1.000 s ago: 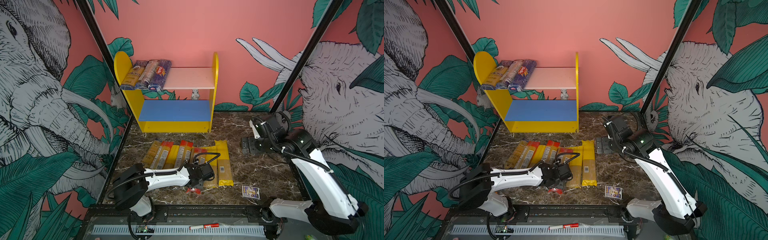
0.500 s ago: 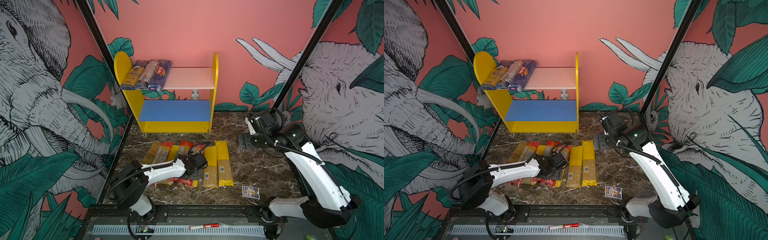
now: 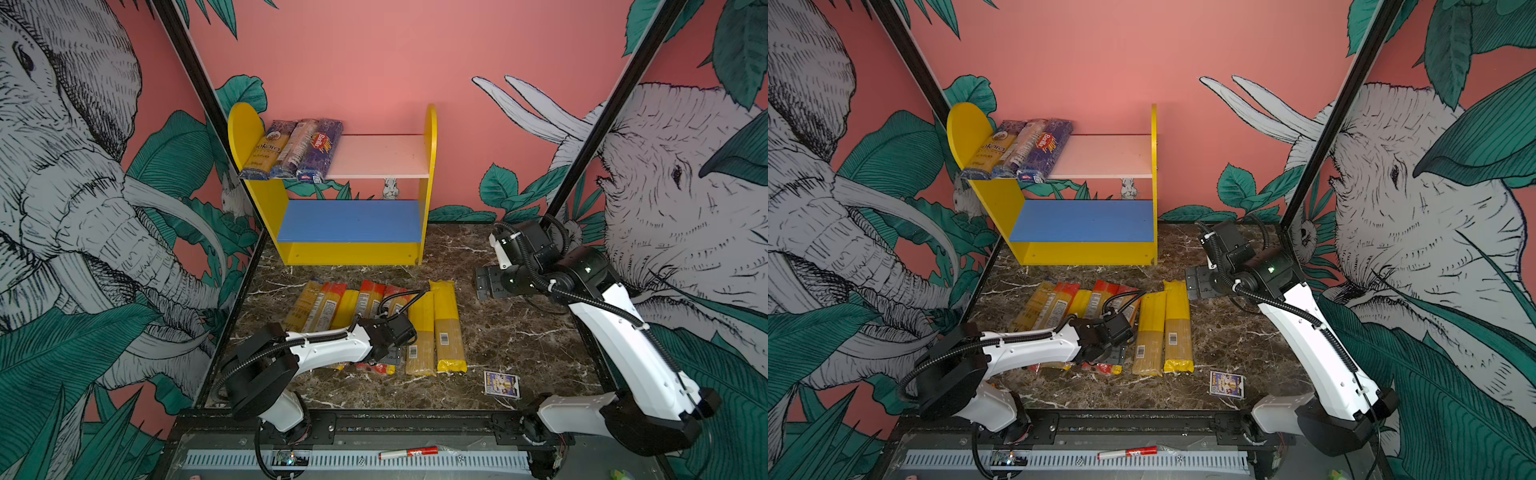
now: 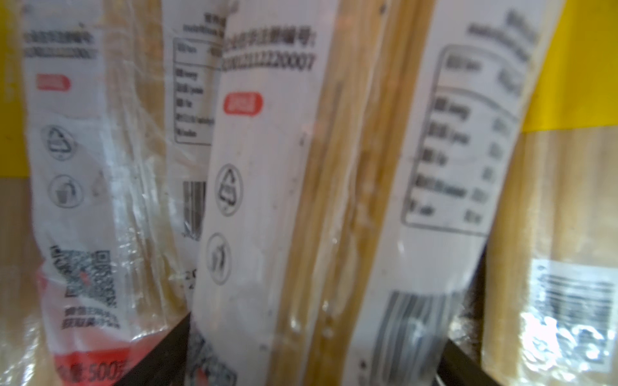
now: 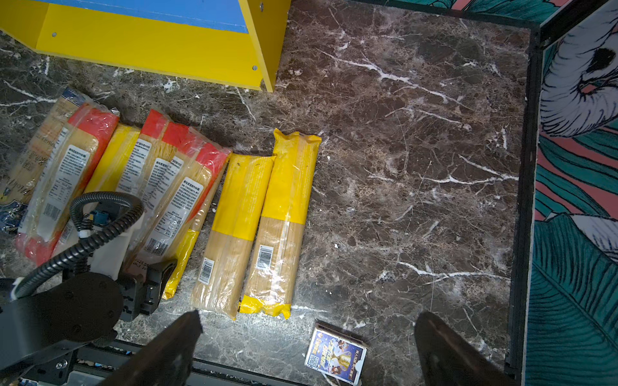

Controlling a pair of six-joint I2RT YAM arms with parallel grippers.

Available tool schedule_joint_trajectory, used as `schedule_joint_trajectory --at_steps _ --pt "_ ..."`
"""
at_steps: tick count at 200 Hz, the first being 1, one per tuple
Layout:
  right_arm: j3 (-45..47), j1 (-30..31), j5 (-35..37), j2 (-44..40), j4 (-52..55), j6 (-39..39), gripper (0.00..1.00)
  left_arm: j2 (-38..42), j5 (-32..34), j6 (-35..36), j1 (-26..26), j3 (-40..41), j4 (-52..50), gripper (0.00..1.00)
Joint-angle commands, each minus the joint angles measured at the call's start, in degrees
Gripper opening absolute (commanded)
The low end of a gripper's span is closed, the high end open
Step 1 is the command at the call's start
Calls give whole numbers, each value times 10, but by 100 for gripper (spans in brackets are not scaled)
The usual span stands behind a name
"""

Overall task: Arrange pasta packages on shelves
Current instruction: Pick up the pasta bag from the pasta bag.

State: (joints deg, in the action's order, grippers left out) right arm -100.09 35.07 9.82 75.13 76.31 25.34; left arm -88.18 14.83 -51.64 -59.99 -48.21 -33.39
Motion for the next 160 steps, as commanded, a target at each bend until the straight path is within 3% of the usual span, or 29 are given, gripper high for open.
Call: schedule_joint_trajectory --at_steps 1,24,67,96,121,160 --pt "-17 -3 2 -8 11 8 99 -20 -38 -28 -7 35 40 75" --pt "-22 -3 4 -8 15 7 99 1 -36 -36 -7 59 41 53" --pt "-25 -3 -5 1 11 7 99 81 8 -15 -6 42 -32 24" --pt "-31 -3 -14 10 4 7 99 115 21 13 3 17 -69 21" --pt "-36 -3 -14 17 0 5 99 128 27 33 7 -10 -97 0" --pt "-43 -3 -23 31 -9 2 99 149 30 46 14 -53 -114 0"
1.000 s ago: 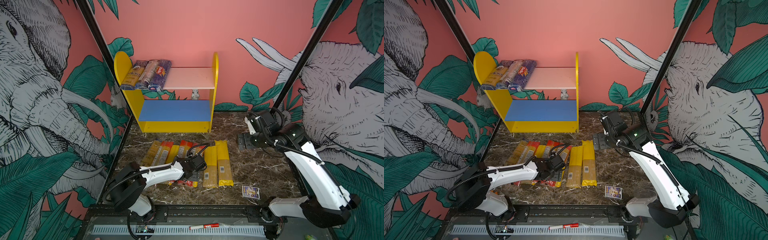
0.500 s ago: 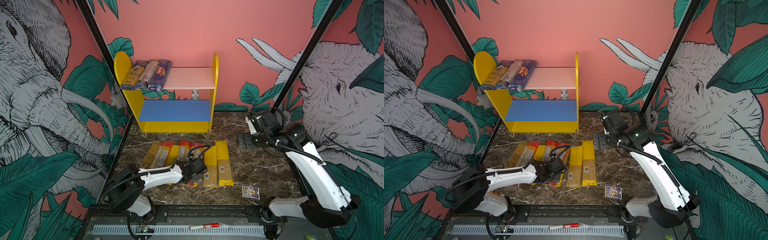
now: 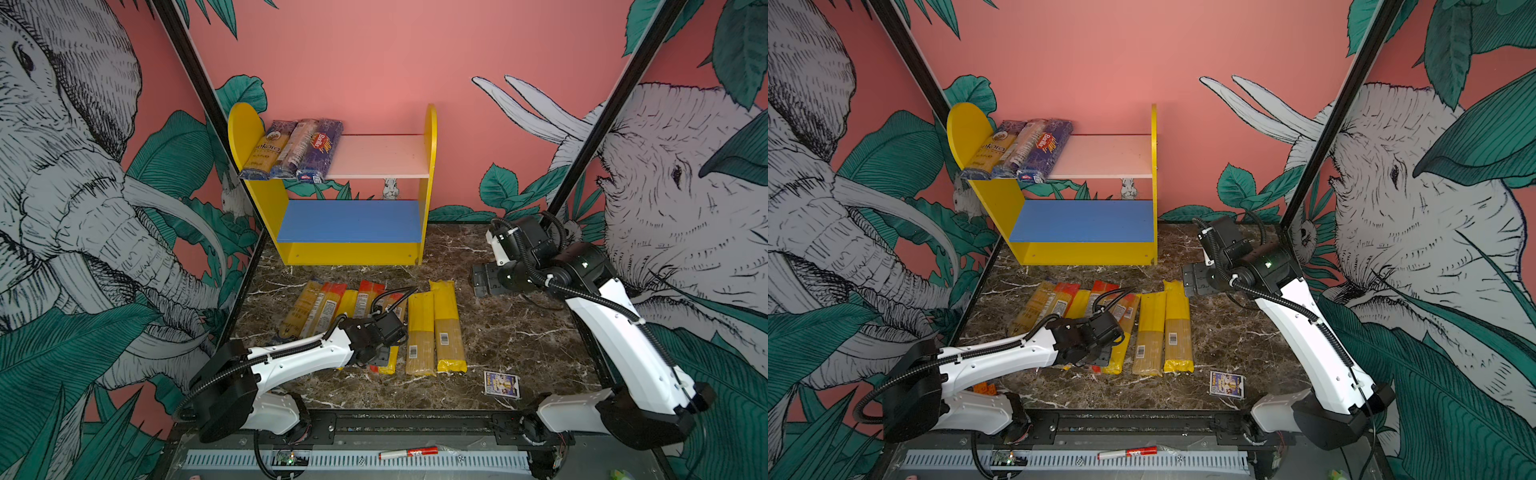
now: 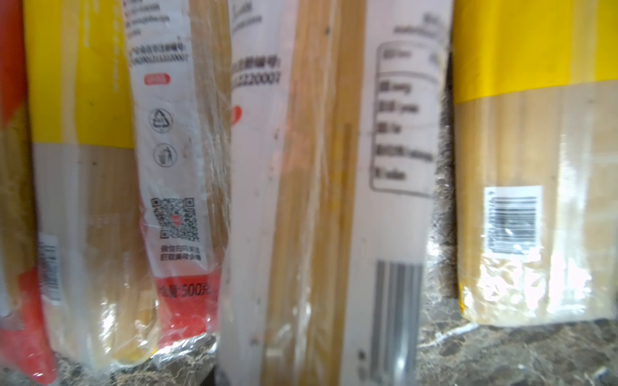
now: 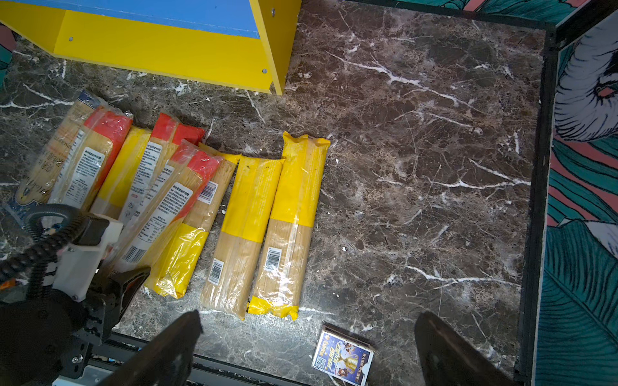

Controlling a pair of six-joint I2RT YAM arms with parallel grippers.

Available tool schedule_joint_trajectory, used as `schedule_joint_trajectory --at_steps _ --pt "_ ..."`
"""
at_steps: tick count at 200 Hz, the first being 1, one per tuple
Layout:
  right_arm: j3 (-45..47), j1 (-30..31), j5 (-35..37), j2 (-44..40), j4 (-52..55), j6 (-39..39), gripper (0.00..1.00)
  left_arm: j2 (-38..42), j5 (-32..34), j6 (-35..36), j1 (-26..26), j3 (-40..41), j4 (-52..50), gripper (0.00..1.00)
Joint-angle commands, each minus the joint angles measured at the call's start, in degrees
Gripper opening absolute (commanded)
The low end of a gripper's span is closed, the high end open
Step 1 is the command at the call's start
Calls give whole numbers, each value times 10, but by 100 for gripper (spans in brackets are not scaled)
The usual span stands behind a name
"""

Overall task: Arrange pasta packages on shelves
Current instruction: Pick up the pasta bag from the pasta bag.

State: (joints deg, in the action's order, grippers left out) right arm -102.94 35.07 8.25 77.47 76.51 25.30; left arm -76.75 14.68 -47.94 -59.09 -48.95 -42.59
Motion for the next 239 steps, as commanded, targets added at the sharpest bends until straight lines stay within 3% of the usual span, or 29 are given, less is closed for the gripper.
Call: schedule_joint_trajectory --at_steps 1,83,194,239 --pt "-15 -3 -7 8 -11 2 99 35 32 10 5 -47 -23 0" --pt "-36 -5 -35 28 -22 1 99 145 124 63 12 -141 -134 0" --pt "-73 -14 -76 65 -34 5 99 290 169 81 30 -91 -140 0" --pt "-73 -14 -82 61 -31 5 99 391 167 68 30 -18 -47 0"
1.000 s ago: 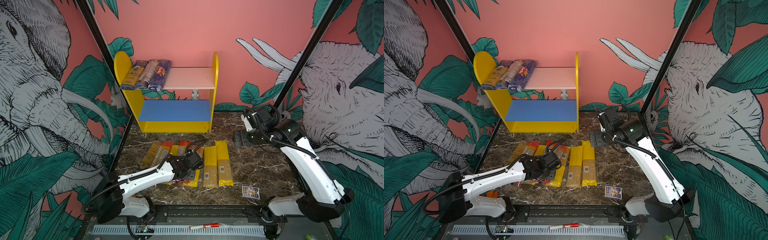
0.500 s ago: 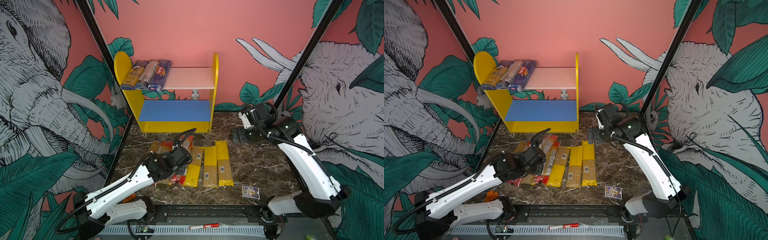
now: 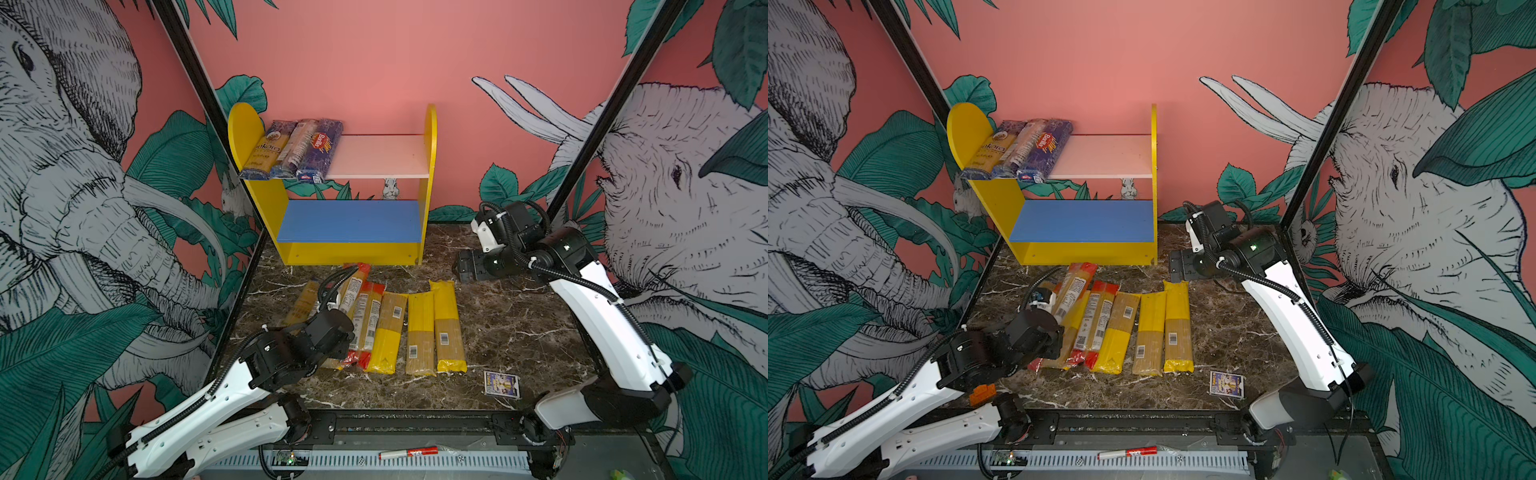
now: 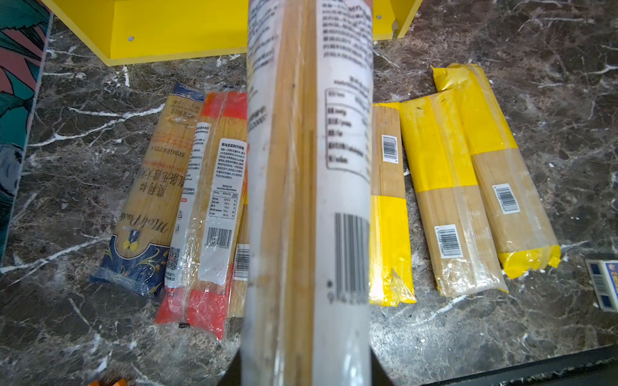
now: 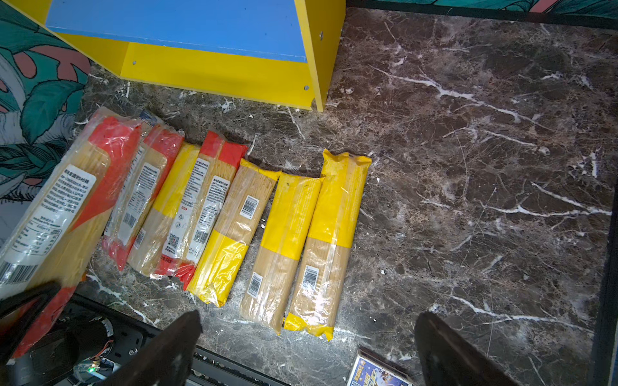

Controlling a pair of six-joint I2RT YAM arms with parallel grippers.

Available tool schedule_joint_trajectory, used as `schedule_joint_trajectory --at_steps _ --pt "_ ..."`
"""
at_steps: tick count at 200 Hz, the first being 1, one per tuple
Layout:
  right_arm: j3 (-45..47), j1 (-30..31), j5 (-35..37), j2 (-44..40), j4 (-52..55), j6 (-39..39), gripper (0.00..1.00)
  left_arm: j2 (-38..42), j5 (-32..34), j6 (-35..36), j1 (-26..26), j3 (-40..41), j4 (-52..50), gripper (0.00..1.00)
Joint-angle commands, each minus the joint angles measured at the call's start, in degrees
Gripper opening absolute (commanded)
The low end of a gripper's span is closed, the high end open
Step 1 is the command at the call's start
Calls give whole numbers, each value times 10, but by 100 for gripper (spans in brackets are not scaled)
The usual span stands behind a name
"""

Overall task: Arrange pasta packages on shelves
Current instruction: Pick up the pasta bag from the pasta bag, then place the pasta bag on the shelf.

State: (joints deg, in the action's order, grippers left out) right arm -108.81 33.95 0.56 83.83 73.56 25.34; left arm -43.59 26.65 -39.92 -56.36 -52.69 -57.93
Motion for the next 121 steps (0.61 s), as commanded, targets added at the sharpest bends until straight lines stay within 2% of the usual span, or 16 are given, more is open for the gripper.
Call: schedule_joint_trajectory --at_steps 1,86,121 --pt "-14 -3 -5 -2 -2 5 99 62 48 -11 3 21 108 0" --pt "-27 -5 -5 -5 7 3 99 143 62 91 3 10 178 0" --pt "-46 -6 -4 2 13 -1 99 147 77 157 3 -31 202 0"
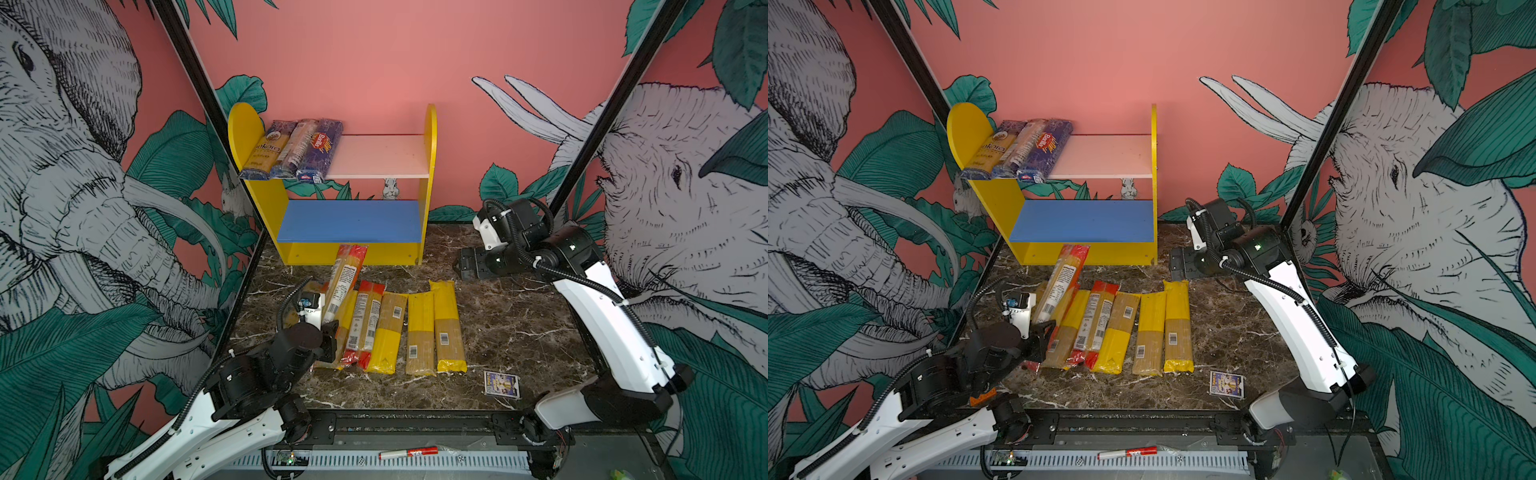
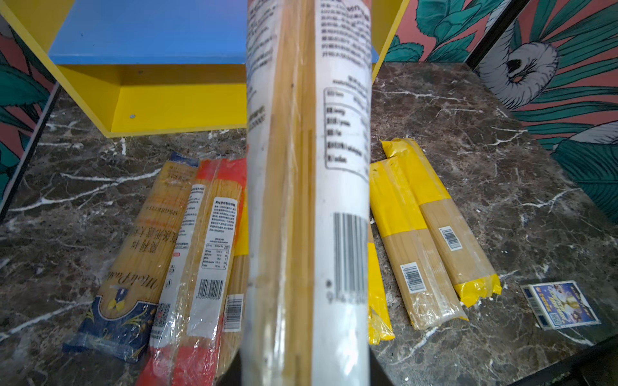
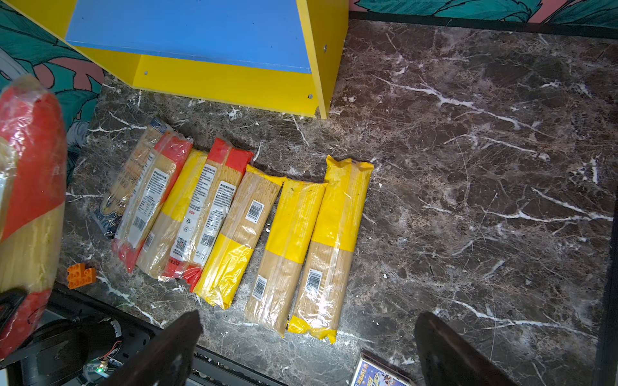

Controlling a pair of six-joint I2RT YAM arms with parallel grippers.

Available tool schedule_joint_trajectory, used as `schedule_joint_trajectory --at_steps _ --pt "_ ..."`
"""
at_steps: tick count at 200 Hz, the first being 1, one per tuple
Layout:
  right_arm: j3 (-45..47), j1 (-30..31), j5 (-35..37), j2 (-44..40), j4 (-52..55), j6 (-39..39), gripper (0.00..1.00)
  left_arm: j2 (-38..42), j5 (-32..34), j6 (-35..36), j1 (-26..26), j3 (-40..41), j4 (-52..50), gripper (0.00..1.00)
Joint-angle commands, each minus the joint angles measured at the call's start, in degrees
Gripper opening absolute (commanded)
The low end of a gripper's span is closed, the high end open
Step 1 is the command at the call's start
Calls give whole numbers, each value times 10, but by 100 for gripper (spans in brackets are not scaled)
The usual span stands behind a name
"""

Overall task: Arrange pasta packages on shelves
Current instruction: Place the pasta bag on the shelf.

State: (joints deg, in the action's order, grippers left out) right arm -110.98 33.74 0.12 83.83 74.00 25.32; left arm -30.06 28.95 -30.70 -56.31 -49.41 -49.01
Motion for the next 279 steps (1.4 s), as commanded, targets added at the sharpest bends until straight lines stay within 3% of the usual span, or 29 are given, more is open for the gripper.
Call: schedule_joint_trajectory --at_steps 1,68,100,113,145,170,233,279 --pt "-26 -3 0 2 9 -1 99 11 54 68 2 -66 113 0" --pt "-101 -12 13 34 34 -17 99 -112 84 223 2 -245 147 0" --pt "-120 -22 14 45 30 -17 99 -213 125 313 5 -354 173 0" --pt "-133 -28 13 54 27 -18 99 -264 119 340 28 -411 176 0" --pt "-170 -42 7 86 13 -21 99 -374 -42 293 198 -539 162 0" --pt "-216 -49 12 119 13 -30 99 -475 -120 268 274 -646 141 0" --pt "-300 -55 23 178 19 -50 99 -693 -202 257 350 -921 96 0" --pt "-304 -75 22 196 9 -37 99 -774 -246 221 393 -1014 103 0"
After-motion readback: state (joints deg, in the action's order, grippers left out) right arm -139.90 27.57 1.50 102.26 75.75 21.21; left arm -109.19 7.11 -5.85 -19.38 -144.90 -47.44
